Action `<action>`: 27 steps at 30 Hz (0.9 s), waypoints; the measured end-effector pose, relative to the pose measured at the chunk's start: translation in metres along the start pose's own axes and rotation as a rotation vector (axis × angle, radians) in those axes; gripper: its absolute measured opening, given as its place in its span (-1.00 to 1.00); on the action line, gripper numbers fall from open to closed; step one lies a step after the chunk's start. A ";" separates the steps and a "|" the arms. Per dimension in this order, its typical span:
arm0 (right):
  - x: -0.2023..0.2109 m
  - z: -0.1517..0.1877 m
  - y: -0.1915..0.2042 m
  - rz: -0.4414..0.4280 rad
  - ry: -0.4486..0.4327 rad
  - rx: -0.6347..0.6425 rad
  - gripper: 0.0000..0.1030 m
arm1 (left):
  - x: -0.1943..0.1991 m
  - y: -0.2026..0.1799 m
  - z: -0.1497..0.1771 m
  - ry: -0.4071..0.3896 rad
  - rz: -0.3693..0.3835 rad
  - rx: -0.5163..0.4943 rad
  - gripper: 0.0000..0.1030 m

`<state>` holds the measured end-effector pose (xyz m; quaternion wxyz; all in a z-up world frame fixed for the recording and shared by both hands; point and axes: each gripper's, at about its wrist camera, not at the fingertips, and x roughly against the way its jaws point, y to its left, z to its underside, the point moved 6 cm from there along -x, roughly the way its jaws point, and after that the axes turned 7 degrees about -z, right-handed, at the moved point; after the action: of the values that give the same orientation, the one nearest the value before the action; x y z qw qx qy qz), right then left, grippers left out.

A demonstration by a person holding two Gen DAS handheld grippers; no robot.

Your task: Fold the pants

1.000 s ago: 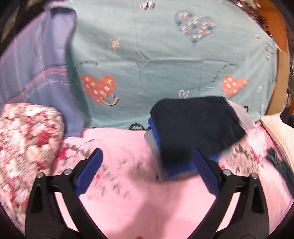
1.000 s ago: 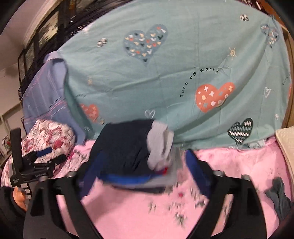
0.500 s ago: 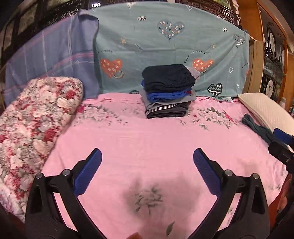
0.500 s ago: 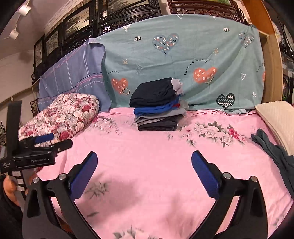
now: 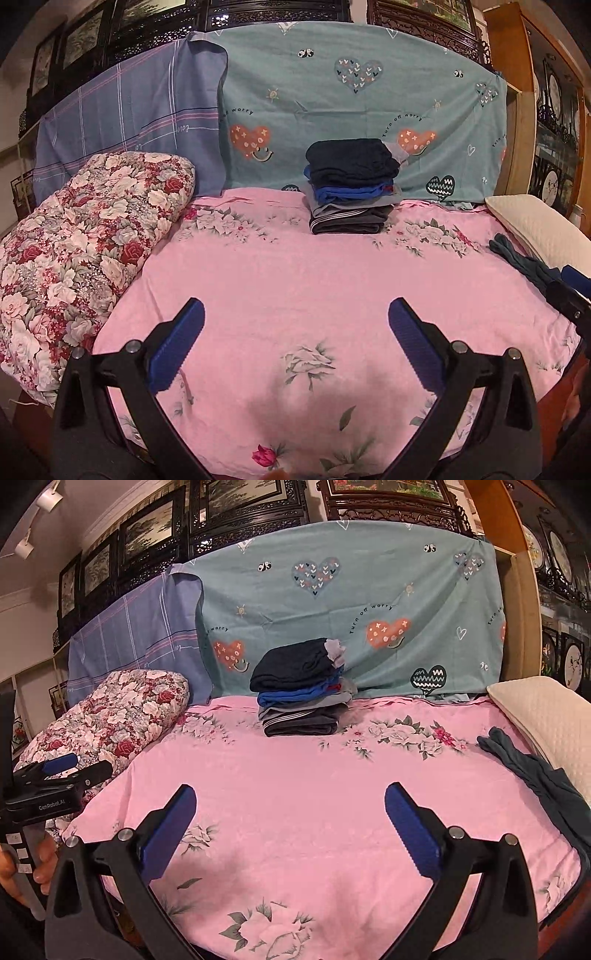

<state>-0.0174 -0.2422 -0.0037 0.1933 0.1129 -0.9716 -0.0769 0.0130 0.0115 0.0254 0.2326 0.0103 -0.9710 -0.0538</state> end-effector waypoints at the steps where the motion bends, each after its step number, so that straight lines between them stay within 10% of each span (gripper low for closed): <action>1: 0.000 0.000 -0.001 0.002 0.000 -0.002 0.97 | -0.001 0.000 0.000 0.004 -0.002 -0.003 0.96; 27: 0.001 0.013 -0.014 0.014 0.018 -0.044 0.97 | -0.008 -0.014 0.007 0.021 -0.003 -0.069 0.96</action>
<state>-0.0204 -0.2545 -0.0176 0.2052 0.1027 -0.9686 -0.0957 0.0172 -0.0012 0.0138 0.2429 0.0040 -0.9661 -0.0875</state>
